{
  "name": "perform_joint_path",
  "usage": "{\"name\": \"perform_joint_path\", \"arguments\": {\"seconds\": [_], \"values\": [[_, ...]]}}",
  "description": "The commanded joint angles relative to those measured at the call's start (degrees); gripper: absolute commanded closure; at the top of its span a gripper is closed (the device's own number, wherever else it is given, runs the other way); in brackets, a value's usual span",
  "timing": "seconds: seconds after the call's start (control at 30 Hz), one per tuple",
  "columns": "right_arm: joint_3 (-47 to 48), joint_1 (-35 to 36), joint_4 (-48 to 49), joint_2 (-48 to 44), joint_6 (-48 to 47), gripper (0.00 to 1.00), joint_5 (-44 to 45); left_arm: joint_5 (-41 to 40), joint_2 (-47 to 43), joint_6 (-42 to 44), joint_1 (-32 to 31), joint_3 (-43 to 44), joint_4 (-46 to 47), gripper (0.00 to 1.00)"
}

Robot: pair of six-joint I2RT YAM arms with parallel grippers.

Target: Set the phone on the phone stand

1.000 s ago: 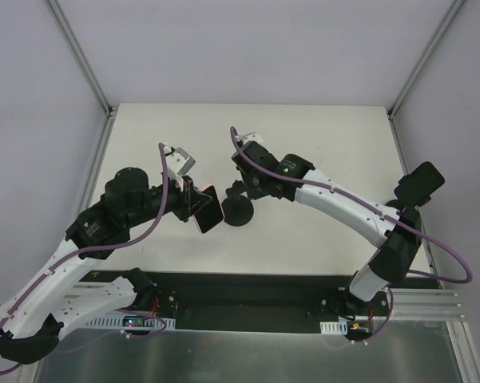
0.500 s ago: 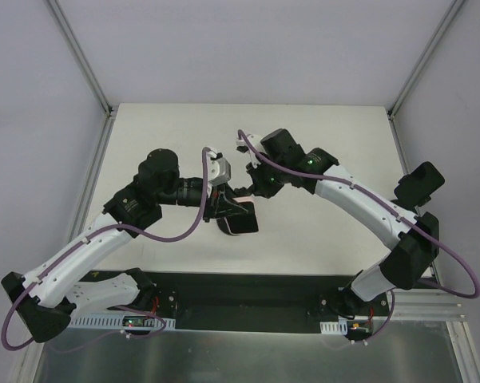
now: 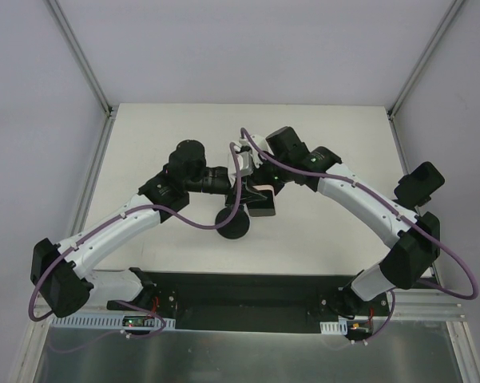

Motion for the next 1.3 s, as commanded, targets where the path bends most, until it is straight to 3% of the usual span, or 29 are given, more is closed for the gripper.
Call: {"name": "perform_joint_path", "arguments": {"seconds": [0.0,0.33,0.97,1.07,1.27], "values": [[-0.1,0.0,1.9,-3.1,0.1,0.99,-5.5,4.3,1.0,3.3,0.6,5.2,5.5,1.0],[-0.1,-0.8,1.4,-3.9,-1.2,0.99,-6.9,5.1,0.2,4.6,5.5,3.4,0.2,1.0],[0.5,-1.7,-0.2,-3.5,-5.2,0.99,-10.2,11.8,5.8,7.9,7.7,6.5,-6.0,1.0],[0.7,-2.1,-0.3,-3.1,-5.3,0.99,-9.9,11.0,6.2,8.3,7.7,7.5,-9.4,1.0],[0.0,-2.8,-0.4,-3.2,-5.6,0.99,-9.9,1.7,2.8,10.8,7.7,4.4,-11.4,1.0]]}}
